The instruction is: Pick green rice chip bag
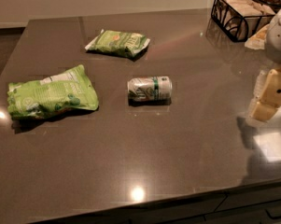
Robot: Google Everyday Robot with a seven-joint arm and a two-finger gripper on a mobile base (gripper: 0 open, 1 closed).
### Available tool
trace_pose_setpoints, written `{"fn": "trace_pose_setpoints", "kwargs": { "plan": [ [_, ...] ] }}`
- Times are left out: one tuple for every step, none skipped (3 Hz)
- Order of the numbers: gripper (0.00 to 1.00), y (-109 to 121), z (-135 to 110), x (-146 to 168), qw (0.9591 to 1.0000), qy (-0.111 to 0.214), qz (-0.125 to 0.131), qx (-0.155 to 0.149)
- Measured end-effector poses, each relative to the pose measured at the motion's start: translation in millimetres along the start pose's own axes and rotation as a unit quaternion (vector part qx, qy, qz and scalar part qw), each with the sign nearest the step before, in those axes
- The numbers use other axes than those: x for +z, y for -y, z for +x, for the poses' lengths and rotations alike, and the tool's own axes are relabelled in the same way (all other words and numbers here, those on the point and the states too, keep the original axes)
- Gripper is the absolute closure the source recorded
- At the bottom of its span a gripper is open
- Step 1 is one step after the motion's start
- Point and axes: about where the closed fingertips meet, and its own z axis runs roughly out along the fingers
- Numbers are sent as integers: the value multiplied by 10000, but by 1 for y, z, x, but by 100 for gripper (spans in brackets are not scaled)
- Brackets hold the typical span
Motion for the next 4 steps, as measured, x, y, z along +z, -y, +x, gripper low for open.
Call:
{"fn": "trace_pose_setpoints", "kwargs": {
  "plan": [
    [0, 0, 0, 0, 10000, 0, 0, 0],
    [0, -3, -43, 17, 9994, 111, -121, -291],
    [0, -12, -127, 53, 9953, 284, -363, -854],
    [0, -22, -189, 79, 9893, 387, -561, -1287]
  ]
}}
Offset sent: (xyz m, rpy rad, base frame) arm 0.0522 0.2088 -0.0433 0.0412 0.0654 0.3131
